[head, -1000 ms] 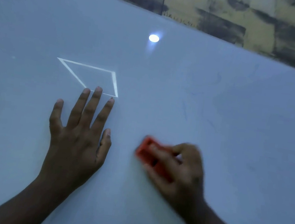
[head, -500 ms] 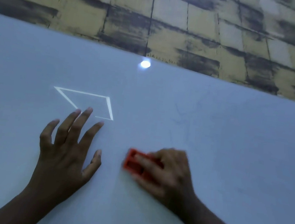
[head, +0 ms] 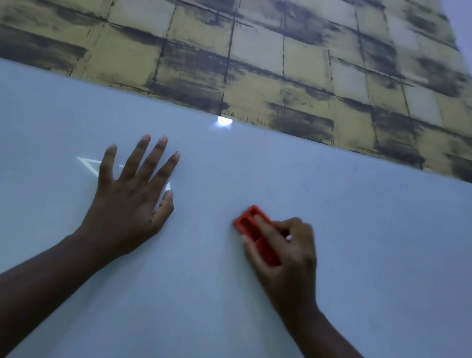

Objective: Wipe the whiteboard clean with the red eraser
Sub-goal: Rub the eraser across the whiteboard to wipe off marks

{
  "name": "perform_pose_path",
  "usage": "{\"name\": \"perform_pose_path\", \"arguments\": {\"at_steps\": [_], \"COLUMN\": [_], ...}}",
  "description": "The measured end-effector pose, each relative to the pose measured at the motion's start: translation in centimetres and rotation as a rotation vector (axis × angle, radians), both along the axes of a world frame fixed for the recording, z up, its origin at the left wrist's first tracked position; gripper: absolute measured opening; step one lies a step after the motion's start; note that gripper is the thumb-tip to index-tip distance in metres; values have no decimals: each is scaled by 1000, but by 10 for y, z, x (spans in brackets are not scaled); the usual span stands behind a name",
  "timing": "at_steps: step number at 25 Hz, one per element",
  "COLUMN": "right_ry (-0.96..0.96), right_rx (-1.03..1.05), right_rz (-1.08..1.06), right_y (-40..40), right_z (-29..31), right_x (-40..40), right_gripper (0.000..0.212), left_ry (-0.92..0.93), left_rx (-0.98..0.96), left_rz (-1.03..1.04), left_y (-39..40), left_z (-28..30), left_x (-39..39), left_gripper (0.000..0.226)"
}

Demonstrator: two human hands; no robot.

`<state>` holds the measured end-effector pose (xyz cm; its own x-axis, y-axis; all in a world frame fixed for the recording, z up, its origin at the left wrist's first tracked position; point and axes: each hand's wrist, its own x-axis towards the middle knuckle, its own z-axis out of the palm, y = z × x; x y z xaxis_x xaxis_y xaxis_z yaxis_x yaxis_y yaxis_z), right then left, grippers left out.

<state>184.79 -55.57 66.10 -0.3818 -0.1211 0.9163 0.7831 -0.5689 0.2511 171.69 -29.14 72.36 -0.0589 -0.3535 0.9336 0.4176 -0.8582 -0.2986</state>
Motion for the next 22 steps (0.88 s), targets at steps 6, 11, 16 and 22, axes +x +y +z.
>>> {"name": "perform_pose_path", "arguments": {"at_steps": [6,11,16,22], "right_ry": [-207,-74,242,154], "right_rx": [-305,-124,337,212], "right_rz": [-114,-18,141,92], "right_y": [-2,-31,-40,29], "right_z": [15,79,114,90], "right_x": [-1,18,30,-6], "right_gripper": [38,37,46,42], "left_ry": [10,-4,-1,-3], "left_rx": [-2,9,2,-18], "left_rz": [-28,-62,-58,-60], "left_y": [-6,-5,-6,-10], "left_z": [3,4,4,2], "left_x": [11,12,14,14], "left_gripper": [69,67,67,66]}}
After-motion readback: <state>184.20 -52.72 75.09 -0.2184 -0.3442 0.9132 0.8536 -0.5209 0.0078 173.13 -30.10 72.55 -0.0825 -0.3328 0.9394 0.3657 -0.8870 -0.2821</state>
